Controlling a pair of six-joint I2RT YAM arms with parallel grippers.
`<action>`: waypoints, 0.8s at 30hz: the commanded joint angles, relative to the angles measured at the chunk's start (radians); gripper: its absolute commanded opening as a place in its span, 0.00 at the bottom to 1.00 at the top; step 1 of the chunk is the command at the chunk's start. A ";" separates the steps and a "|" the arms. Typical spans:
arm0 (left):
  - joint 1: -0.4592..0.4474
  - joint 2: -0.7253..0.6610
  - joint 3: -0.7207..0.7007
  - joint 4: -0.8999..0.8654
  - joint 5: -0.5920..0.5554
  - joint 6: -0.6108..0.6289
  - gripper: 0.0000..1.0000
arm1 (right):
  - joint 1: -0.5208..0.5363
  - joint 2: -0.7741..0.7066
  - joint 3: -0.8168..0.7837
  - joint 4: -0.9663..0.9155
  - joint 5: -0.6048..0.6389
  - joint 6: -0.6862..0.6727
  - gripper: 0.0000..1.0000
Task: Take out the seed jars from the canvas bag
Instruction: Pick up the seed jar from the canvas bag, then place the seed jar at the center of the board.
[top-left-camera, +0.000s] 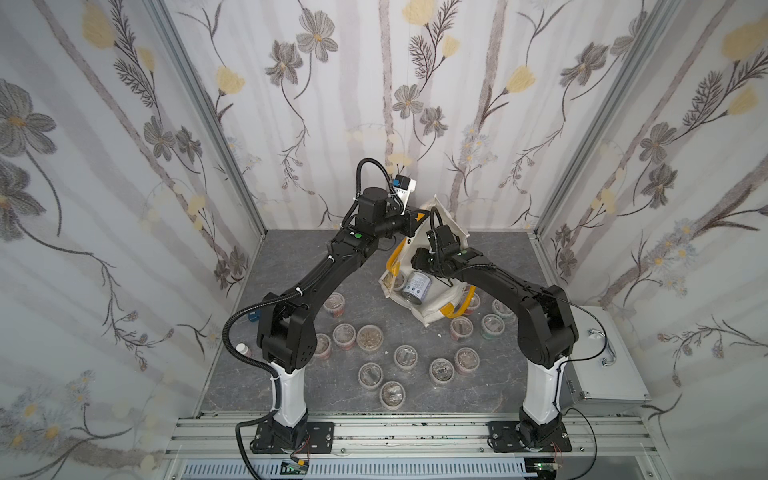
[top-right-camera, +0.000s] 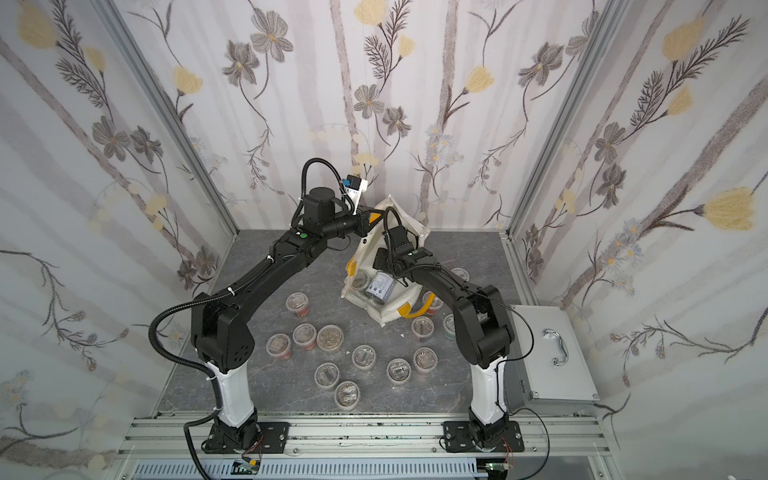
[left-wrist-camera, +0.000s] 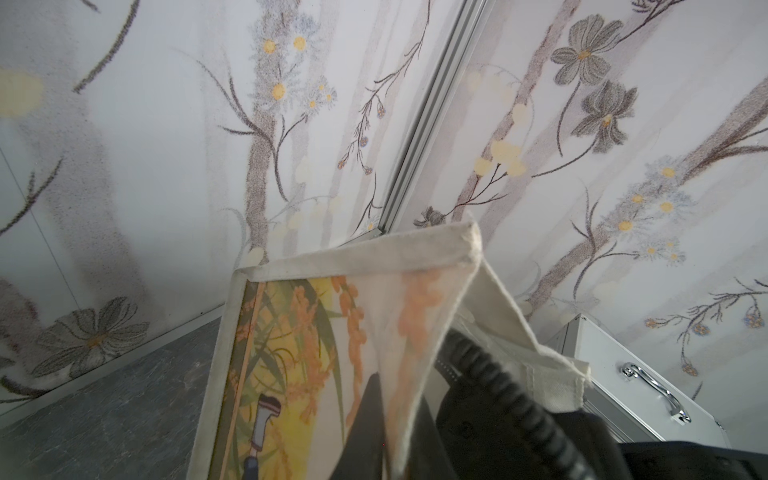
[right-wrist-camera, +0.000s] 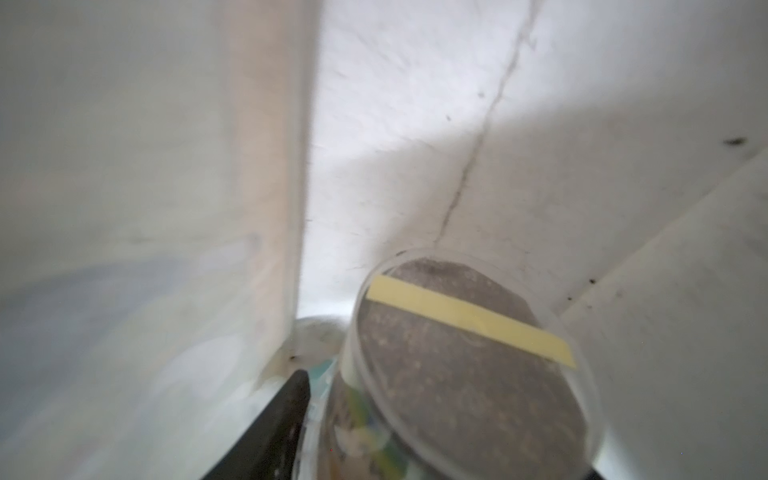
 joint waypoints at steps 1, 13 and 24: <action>0.009 -0.001 -0.009 0.071 -0.007 -0.015 0.00 | -0.003 -0.036 -0.007 0.036 -0.029 -0.004 0.57; 0.073 0.095 0.019 0.101 -0.031 -0.055 0.17 | 0.022 -0.252 -0.132 -0.088 -0.235 -0.035 0.58; 0.109 -0.032 -0.034 0.094 0.033 -0.032 0.60 | 0.010 -0.422 -0.124 -0.150 -0.375 -0.038 0.59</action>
